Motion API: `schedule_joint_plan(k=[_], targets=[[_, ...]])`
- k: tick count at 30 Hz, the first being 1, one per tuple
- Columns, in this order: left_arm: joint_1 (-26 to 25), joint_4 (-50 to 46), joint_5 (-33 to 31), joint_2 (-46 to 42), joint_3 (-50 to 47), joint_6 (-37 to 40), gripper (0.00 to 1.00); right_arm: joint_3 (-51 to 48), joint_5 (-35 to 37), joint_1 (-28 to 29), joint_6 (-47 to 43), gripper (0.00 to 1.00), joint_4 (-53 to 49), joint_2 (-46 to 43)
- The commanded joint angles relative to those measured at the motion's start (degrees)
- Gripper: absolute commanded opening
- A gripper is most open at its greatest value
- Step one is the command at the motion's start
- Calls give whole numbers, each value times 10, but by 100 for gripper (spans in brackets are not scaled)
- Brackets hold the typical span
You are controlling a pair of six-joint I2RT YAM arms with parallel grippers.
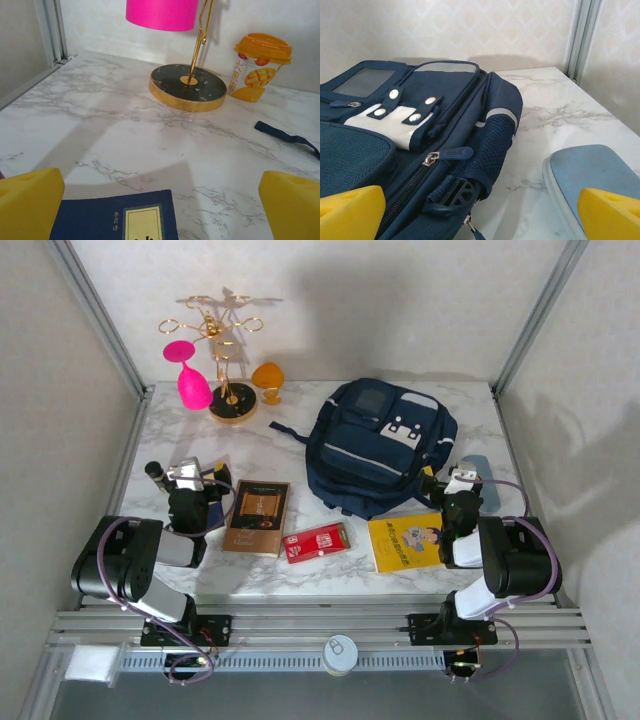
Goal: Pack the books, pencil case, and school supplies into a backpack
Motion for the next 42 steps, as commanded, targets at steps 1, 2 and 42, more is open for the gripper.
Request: schedule_joint_plan(k=[1,2,42], targets=[[5,19,4,4,-1,-1,100,8,-11,-2,-6,99,13,7],[5,19,4,4,-1,0,99,8,-11,-3,-6,99,13,7],[4,-177,37,-108,51,-8,99,142,93,-3,61,99,-315,-129]])
